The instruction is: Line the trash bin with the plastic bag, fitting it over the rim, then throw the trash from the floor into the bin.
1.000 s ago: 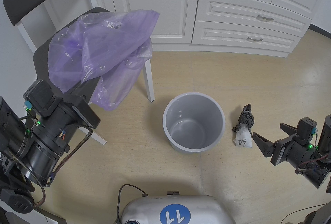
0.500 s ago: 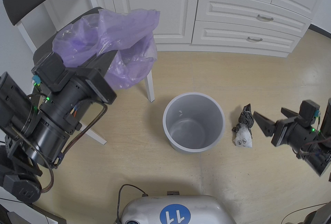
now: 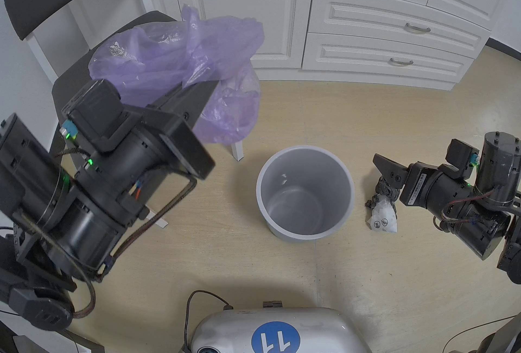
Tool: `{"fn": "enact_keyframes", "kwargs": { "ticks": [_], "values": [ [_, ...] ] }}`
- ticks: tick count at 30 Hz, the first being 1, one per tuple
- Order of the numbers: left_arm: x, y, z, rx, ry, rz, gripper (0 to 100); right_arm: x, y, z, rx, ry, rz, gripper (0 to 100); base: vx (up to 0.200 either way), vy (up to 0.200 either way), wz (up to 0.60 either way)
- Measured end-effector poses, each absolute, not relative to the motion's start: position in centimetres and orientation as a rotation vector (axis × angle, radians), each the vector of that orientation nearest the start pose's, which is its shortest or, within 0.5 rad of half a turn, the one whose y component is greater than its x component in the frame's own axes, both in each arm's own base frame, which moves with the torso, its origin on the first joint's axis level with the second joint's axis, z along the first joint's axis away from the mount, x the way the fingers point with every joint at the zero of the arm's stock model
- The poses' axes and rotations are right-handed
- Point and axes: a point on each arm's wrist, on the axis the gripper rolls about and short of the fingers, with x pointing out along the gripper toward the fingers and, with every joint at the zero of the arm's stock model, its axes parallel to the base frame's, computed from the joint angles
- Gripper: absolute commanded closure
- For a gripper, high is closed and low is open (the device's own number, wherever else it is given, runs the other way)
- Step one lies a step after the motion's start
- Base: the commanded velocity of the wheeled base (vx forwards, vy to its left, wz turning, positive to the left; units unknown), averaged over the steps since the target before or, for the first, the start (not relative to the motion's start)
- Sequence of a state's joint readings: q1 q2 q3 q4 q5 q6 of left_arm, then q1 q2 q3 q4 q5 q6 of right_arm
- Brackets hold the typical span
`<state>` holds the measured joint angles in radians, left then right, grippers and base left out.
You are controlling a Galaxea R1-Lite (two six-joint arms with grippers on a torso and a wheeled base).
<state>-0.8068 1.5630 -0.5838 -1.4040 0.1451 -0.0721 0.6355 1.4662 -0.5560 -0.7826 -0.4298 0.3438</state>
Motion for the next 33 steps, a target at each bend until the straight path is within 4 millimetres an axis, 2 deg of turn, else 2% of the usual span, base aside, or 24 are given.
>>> {"fn": "enact_keyframes", "kwargs": {
  "ticks": [6,15,19,25,33],
  "values": [
    [15.1,-17.5,23.7,-0.252,-0.354,-0.823,100,19.8,13.5,19.7,0.324,0.13,0.209,0,0.0,0.0,0.0],
    [12.3,-15.5,23.1,-0.224,-0.36,-1.044,100,20.0,13.6,20.2,0.379,0.123,0.238,0,0.0,0.0,0.0],
    [11.5,-14.8,22.8,-0.23,-0.35,-1.119,100,20.0,13.7,20.2,0.392,0.131,0.25,0,0.0,0.0,0.0],
    [11.1,-14.1,23.0,-0.267,-0.346,-1.137,100,19.4,14.1,19.9,0.408,0.177,0.33,0,0.0,0.0,0.0],
    [10.6,-13.9,23.5,-0.311,-0.391,-1.151,100,18.5,14.9,17.9,0.381,0.354,0.434,0,0.0,0.0,0.0]
  ]
}}
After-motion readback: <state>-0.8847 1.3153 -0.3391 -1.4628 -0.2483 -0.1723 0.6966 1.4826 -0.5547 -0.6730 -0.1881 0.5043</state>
